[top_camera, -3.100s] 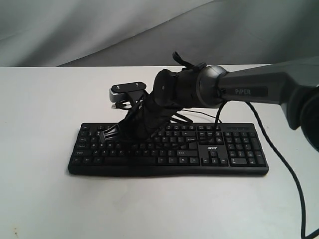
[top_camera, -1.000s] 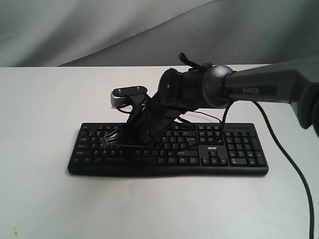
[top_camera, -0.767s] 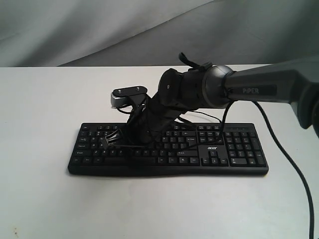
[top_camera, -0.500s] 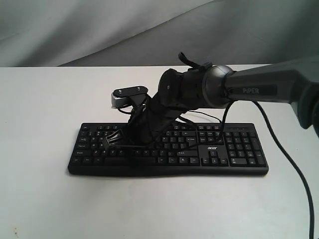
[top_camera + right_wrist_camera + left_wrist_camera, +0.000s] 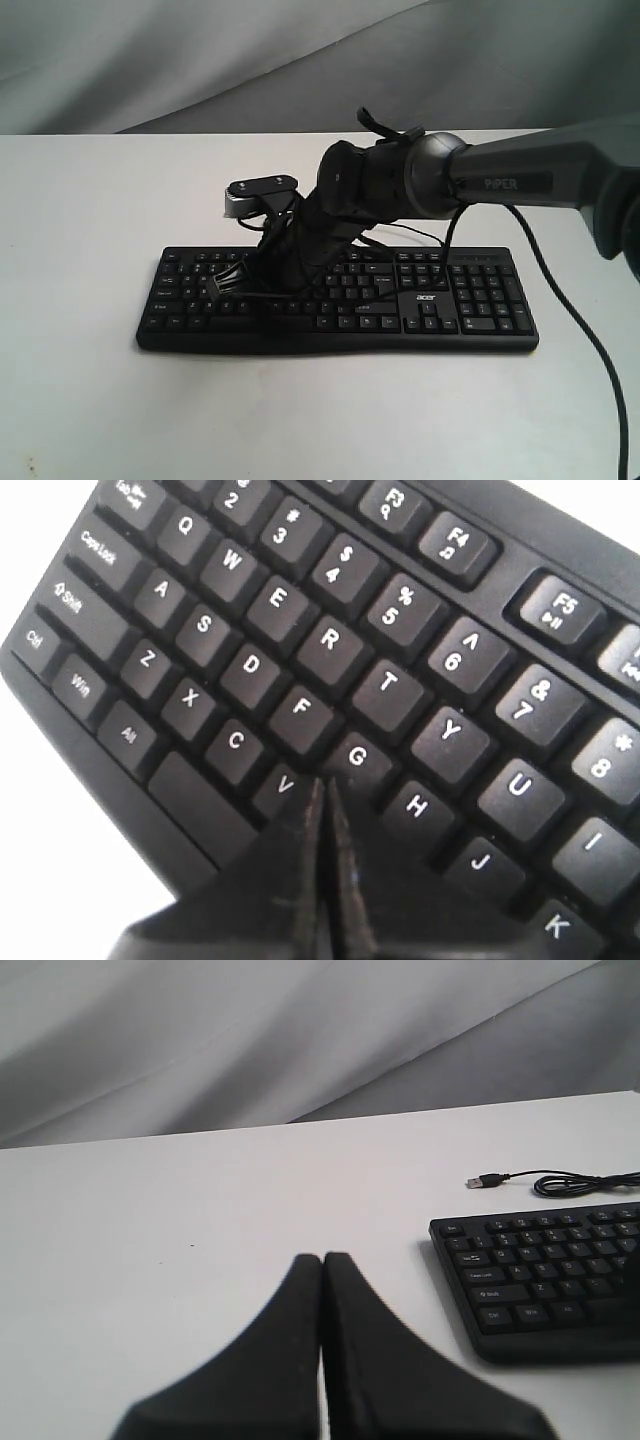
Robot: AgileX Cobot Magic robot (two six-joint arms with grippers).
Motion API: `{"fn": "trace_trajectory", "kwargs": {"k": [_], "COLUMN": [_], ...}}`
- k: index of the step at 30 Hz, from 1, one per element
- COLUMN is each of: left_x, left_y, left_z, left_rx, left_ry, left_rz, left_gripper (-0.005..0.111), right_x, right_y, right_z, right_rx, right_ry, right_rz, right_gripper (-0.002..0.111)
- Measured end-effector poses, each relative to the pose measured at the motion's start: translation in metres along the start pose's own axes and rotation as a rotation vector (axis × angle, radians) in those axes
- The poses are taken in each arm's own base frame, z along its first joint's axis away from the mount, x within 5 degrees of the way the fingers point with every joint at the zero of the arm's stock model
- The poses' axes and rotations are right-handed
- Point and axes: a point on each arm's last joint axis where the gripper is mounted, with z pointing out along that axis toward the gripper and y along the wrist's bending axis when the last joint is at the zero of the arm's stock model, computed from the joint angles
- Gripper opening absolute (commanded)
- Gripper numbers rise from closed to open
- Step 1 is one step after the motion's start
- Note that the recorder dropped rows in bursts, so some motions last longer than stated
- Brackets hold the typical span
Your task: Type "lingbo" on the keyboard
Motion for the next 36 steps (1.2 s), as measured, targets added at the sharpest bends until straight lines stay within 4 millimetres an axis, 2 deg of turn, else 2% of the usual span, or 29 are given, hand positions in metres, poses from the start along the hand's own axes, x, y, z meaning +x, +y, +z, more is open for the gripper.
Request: {"fn": "trace_trajectory", "kwargs": {"k": [8, 15, 24, 29, 36], "left_x": [0.0, 0.0, 0.0, 0.0, 0.0], "left_y": [0.0, 0.0, 0.0, 0.0, 0.0], "left_z": [0.0, 0.0, 0.0, 0.0, 0.0], "left_rx": [0.0, 0.0, 0.0, 0.0, 0.0], "left_ry": [0.0, 0.0, 0.0, 0.0, 0.0], "left_rz": [0.0, 0.0, 0.0, 0.0, 0.0], "left_gripper": [0.001, 0.001, 0.001, 0.001, 0.001], "right_x": [-0.002, -0.015, -0.02, -0.014, -0.004], "right_y": [0.002, 0.009, -0.029, -0.045, -0.052], "right_z": [-0.004, -0.038, -0.053, -0.053, -0.047], "right_rx": [0.0, 0.007, 0.045, 0.063, 0.078], "right_ry": [-0.01, -0.086, -0.105, -0.095, -0.078], "right_rz": [-0.005, -0.042, 0.054, 0.096, 0.115], "right_gripper": [0.0, 0.0, 0.0, 0.0, 0.0]}}
